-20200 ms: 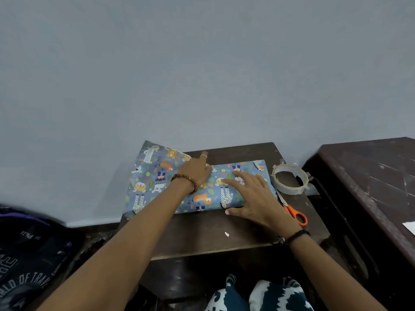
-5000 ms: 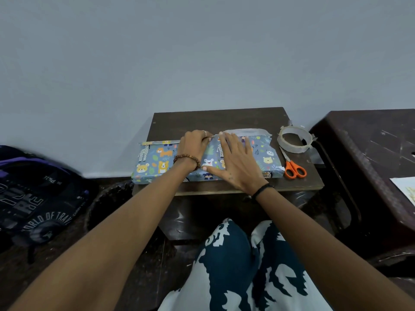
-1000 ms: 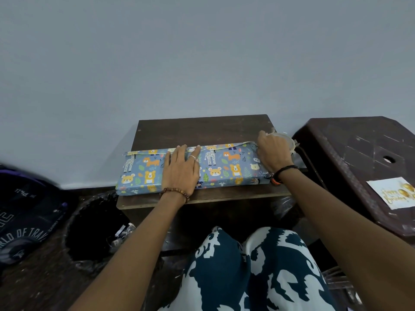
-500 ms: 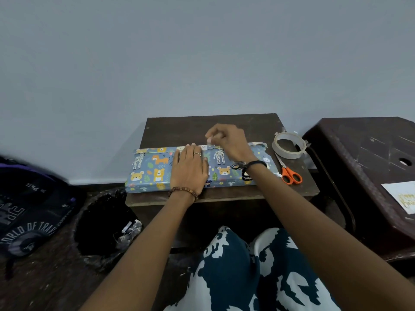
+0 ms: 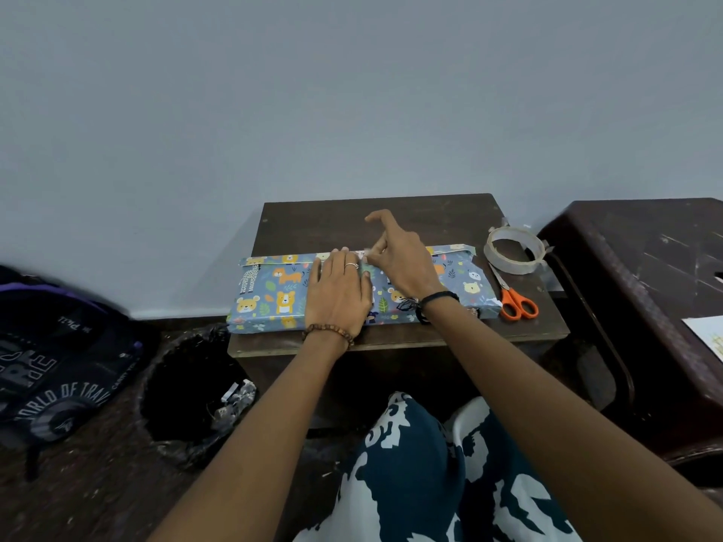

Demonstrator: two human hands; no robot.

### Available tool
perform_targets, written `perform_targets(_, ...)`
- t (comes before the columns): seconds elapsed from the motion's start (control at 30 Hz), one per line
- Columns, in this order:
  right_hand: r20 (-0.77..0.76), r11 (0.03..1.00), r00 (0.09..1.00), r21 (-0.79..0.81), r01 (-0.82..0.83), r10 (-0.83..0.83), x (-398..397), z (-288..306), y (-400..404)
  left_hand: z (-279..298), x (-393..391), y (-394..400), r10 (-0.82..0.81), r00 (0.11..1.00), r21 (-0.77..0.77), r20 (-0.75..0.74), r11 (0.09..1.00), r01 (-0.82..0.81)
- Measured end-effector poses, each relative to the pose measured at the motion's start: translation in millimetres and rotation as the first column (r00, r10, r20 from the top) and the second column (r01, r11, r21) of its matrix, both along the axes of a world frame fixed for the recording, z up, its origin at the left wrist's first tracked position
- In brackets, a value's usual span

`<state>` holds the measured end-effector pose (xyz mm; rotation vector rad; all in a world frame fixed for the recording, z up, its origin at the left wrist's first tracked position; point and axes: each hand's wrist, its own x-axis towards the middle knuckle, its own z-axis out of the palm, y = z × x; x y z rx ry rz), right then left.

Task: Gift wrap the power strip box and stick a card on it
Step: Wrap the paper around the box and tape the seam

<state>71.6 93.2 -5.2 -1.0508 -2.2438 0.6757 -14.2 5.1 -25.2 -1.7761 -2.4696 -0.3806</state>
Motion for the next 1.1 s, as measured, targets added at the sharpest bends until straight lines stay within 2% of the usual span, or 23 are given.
perform_targets(0.13,-0.005,1.0,1.0,0.003,0.02,-0.02,0,1,-1,-1,0,0,-0.005,1.0,0.009,0.004,1.0,0.005)
perform_targets(0.23,-0.041,0.987,0.997,-0.151,0.058,-0.065,1,4,6,-1,0,-1,-0.011,1.0,0.008,0.009,1.0,0.011)
perform_targets(0.37,-0.042,0.917,0.994,-0.39,0.076,-0.1,0,10,16,-2,-1,-2,-0.033,0.999,0.024,-0.014,0.999,0.033)
perform_targets(0.57,-0.008,0.845,0.996,-0.53,0.073,-0.091,-4,10,24,-2,-2,-1,-0.03,0.999,0.019,-0.02,0.999,0.03)
perform_targets(0.8,-0.011,0.827,0.991,-0.553,0.102,-0.13,-3,10,27,-3,-3,0,-0.036,0.999,0.017,0.011,0.999,0.036)
perform_targets(0.97,0.052,0.868,0.981,-0.458,0.192,-0.189,-9,2,24,-2,-2,-1,-0.023,0.999,0.015,0.023,1.0,0.023)
perform_targets(1.1,0.014,0.883,0.981,-0.433,0.181,-0.194,-9,1,19,-2,-1,0,-0.014,1.0,0.014,0.019,1.0,0.014)
